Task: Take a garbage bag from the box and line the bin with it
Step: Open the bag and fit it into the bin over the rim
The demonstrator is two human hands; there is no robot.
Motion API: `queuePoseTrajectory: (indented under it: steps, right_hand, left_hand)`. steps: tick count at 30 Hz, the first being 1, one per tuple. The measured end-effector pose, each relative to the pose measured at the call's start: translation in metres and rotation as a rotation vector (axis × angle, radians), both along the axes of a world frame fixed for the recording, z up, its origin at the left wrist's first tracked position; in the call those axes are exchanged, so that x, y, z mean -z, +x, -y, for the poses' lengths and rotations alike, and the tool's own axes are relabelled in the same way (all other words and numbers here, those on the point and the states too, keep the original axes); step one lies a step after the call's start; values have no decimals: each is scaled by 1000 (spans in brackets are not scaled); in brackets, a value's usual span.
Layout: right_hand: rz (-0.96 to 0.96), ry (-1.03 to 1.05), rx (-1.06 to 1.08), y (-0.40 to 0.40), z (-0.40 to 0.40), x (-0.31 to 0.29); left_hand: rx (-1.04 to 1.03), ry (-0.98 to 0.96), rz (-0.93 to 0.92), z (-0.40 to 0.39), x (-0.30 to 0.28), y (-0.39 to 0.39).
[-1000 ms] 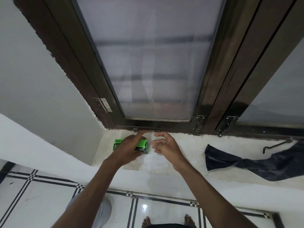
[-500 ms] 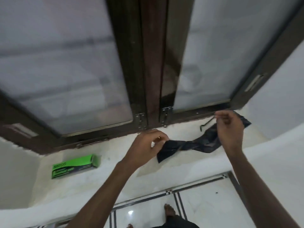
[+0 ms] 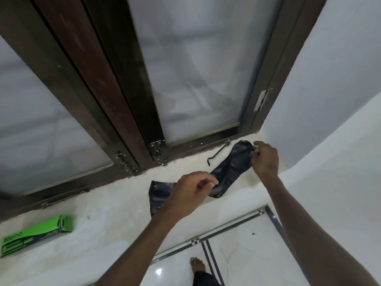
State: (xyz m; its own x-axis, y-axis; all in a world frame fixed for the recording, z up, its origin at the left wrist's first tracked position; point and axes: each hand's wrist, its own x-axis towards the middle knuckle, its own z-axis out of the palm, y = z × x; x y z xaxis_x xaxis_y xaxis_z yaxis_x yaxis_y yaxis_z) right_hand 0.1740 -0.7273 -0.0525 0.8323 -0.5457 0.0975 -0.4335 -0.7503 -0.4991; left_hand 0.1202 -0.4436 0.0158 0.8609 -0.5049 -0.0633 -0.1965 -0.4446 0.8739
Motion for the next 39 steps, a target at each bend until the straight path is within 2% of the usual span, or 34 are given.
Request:
queuePoseTrajectory:
  steps: [4, 7, 11, 15, 19, 25, 30, 34, 39]
  right_hand:
    - [232, 545, -78, -47, -31, -34]
    - [331, 816, -208, -102, -74, -69]
    - [292, 951, -369, -166, -132, -96]
    - [259, 981, -455, -220, -181, -93]
    - [253, 1124, -449, -278, -227, -88]
    - [193, 1031, -453, -349, -287, -85]
    - [185, 996, -505, -400, -327, -92]
    - [85, 920, -608, -443, -359, -90]
    - [79, 691, -650, -481, -382, -70]
  left_hand:
    - [-64, -26, -58, 2, -9, -10]
    - [-104, -98, -133, 3, -20, -27]
    - [-198, -239, -219, -10, -34, -66]
    - [-257, -407, -316, -50, -33, -115]
    - [-269, -424, -325, -108, -24, -175]
    - [-367, -431, -360, -175, -24, -260]
    - [-461, -444, -315, -218, -26, -322]
    - [-508, -459, -270, -247, -26, -377]
    - [-560, -307, -218, -295, -14, -450]
